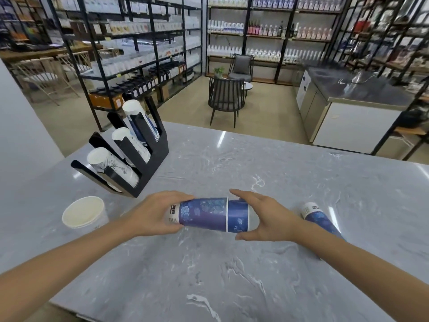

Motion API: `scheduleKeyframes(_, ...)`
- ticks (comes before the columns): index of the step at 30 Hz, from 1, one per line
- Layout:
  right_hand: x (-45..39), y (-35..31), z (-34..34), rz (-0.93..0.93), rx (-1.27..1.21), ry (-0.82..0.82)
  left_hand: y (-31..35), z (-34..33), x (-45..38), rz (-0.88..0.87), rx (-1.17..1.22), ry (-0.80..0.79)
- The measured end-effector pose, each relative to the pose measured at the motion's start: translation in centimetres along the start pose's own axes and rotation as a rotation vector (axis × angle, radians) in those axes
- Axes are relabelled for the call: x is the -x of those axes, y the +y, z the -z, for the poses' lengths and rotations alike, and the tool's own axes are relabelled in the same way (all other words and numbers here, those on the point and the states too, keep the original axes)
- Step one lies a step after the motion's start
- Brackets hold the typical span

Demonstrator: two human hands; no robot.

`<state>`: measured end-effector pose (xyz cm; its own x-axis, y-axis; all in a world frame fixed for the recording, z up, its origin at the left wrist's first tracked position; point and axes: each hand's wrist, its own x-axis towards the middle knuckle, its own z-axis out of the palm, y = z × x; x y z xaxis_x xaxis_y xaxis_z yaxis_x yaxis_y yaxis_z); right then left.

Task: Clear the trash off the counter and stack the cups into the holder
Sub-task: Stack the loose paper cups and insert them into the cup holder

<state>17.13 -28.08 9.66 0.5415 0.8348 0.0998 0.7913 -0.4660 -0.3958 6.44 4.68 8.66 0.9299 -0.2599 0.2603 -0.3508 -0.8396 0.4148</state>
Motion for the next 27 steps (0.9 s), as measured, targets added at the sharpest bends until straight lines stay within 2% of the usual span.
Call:
scheduleKeyframes(7,0.2,-1.3,-1.6,-0.026,0.051,0.037,1.3,-1.2,-1.6,-0.067,-0.011,-0.005)
scheduleKeyframes(22,4.0,0.6,0.3,-0.079,0.044,0.082,3.3,-3.9,-5.5,-0.147,0.038,-0.031)
scheduleKeyframes(27,7.3,2.5,2.0,-0.205,0.076,0.220,3.1,-4.7,-7.3,-0.168,0.030,-0.051)
